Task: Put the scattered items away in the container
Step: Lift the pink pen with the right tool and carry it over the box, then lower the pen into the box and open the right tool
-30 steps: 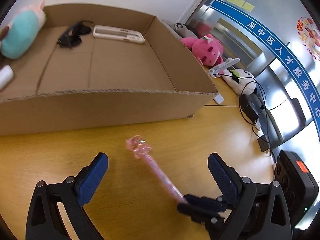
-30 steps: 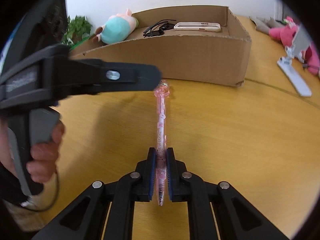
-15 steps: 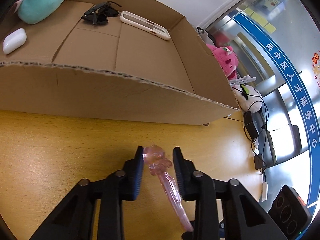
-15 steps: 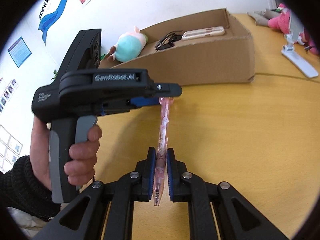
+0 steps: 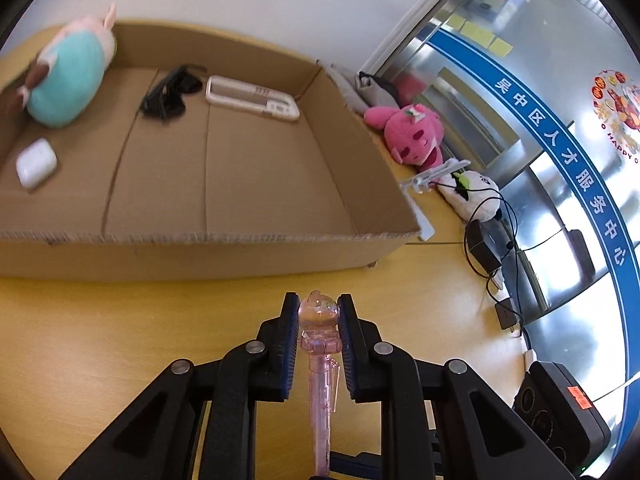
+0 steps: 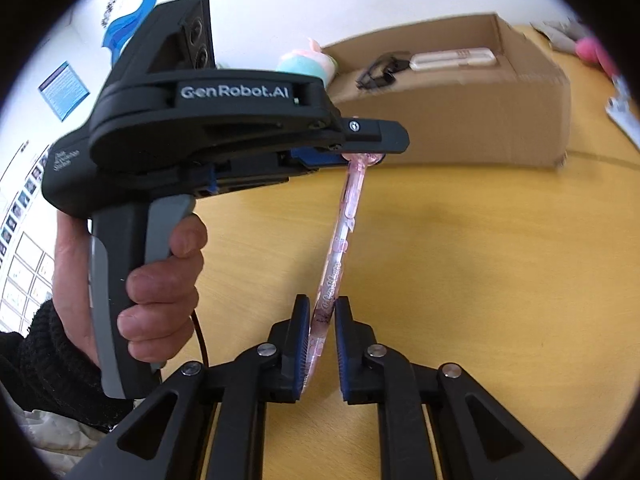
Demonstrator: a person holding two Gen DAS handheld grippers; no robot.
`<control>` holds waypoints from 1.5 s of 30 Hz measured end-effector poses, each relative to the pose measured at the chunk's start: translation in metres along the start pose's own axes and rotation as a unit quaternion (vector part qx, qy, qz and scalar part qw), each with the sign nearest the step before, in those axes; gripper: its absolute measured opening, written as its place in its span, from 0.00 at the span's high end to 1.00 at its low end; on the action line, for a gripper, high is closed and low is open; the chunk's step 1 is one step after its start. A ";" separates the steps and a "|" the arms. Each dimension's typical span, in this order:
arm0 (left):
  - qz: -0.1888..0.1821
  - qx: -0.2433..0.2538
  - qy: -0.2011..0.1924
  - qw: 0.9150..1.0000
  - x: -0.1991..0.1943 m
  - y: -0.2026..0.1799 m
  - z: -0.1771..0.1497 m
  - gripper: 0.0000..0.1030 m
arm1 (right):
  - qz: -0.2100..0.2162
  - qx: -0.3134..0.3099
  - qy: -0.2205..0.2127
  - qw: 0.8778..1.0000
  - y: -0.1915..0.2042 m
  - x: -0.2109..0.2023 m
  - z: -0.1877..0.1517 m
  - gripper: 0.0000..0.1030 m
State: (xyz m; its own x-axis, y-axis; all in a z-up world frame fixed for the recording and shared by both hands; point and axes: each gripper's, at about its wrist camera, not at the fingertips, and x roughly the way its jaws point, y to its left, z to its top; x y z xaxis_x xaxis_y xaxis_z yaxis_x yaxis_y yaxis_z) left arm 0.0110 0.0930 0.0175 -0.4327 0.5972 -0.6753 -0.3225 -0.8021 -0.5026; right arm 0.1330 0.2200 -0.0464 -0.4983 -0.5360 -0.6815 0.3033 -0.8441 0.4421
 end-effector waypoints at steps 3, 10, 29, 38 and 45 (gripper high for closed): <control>0.005 0.013 -0.019 1.000 -0.018 -0.005 0.018 0.81 | 0.003 -0.024 -0.012 1.000 0.009 -0.005 0.017 0.89; 0.000 0.064 -0.058 0.996 -0.059 -0.022 0.088 0.81 | 0.016 -0.069 -0.061 0.996 0.033 -0.020 0.080 0.89; 0.002 0.089 -0.019 0.996 -0.001 -0.004 0.227 0.81 | 0.045 -0.006 0.003 0.999 -0.031 0.024 0.236 0.91; -0.011 0.021 0.078 0.997 0.106 0.044 0.234 0.82 | 0.022 0.069 0.101 0.992 -0.105 0.078 0.238 0.91; -0.017 -0.005 0.129 0.992 0.160 0.063 0.233 0.81 | 0.010 0.114 0.154 0.981 -0.148 0.111 0.234 0.91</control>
State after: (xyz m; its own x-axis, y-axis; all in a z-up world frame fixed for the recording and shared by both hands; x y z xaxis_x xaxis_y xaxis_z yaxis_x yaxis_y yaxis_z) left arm -0.2748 0.1379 0.0031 -0.1921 0.6048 -0.7729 -0.3246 -0.7824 -0.5315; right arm -0.1573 0.2882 -0.0513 -0.2150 -0.5604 -0.7999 0.1023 -0.8274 0.5522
